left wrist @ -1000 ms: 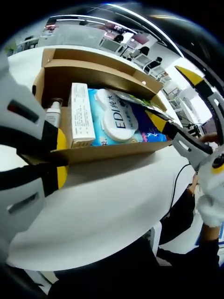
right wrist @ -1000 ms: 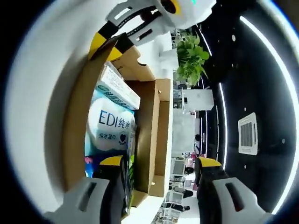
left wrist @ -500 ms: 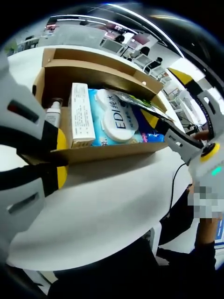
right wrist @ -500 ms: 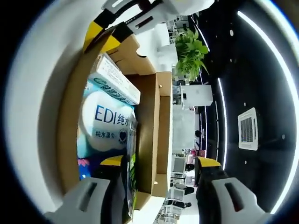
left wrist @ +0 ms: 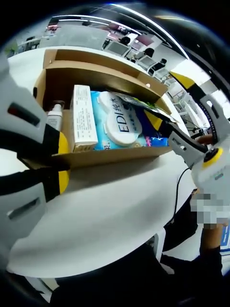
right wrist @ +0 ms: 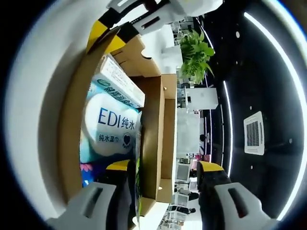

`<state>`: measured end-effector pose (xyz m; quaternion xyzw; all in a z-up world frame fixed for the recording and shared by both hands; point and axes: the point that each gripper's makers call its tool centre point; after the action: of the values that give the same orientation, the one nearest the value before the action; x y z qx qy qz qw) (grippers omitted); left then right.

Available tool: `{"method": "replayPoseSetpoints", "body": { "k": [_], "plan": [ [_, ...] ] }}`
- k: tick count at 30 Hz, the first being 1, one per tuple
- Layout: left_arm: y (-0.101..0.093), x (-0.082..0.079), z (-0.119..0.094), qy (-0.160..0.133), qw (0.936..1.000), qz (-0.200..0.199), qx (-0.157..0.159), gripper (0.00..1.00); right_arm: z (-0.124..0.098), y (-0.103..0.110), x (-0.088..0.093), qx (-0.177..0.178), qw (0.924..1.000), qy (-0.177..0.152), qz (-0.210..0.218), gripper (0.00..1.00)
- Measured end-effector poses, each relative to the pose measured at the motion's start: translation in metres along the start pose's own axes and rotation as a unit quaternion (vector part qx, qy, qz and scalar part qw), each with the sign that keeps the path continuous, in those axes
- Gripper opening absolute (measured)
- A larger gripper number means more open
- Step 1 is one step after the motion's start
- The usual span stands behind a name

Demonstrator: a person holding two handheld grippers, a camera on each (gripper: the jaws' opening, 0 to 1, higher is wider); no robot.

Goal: Operate the shoe box by opening the lid, removing the specified soft item, and placing it in the target area until the item is outside and the box remains undamaged.

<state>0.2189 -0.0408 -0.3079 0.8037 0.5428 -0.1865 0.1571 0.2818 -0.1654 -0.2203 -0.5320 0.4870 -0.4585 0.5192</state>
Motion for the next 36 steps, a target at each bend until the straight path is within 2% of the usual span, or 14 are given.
{"method": "replayPoseSetpoints", "body": {
  "k": [4,8,21,23,24,25,30,36],
  "plan": [
    [0.0005,-0.0002,0.0002,0.0,1.0,0.001,-0.001,0.07,0.0021,0.0007,0.001,0.002,1.0,0.003,0.004,0.56],
    [0.0,0.0,0.0003,0.001,1.0,0.001,-0.001,0.07,0.005,-0.001,0.0017,-0.001,1.0,0.002,0.005,0.61],
    [-0.0028,0.0003,-0.0005,0.0,1.0,0.002,-0.001,0.07,0.0068,-0.0023,0.0014,0.008,0.9999,0.006,0.003,0.61],
    [-0.003,0.0003,-0.0005,0.0,1.0,0.003,0.0,0.07,0.0058,-0.0011,-0.0001,0.017,0.9998,0.013,-0.007,0.6],
    [-0.0029,0.0002,-0.0005,0.0,1.0,0.003,0.0,0.07,0.0056,-0.0029,-0.0027,0.022,0.9992,0.006,-0.033,0.58],
    [-0.0029,0.0002,-0.0005,0.0,1.0,0.003,0.0,0.07,0.0061,-0.002,-0.0052,0.022,0.9989,-0.003,-0.042,0.57],
    [-0.0034,0.0001,-0.0004,0.0,1.0,0.003,0.0,0.07,0.0075,-0.0054,-0.0026,0.018,0.9996,0.007,-0.018,0.61],
    [-0.0033,0.0001,-0.0004,0.001,1.0,0.002,-0.001,0.07,0.0098,-0.008,-0.0016,0.022,0.9997,0.006,-0.012,0.61]
  ]
}}
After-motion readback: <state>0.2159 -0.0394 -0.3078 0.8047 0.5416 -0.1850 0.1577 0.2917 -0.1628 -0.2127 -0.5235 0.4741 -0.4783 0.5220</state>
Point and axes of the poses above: the point that each gripper's makers call its tool centre point, and the gripper's own axes: z roughly forward along the fingers, y roughly to its left, x roughly out of its underside, and after that the axes turned 14 degrees about x, right-handed
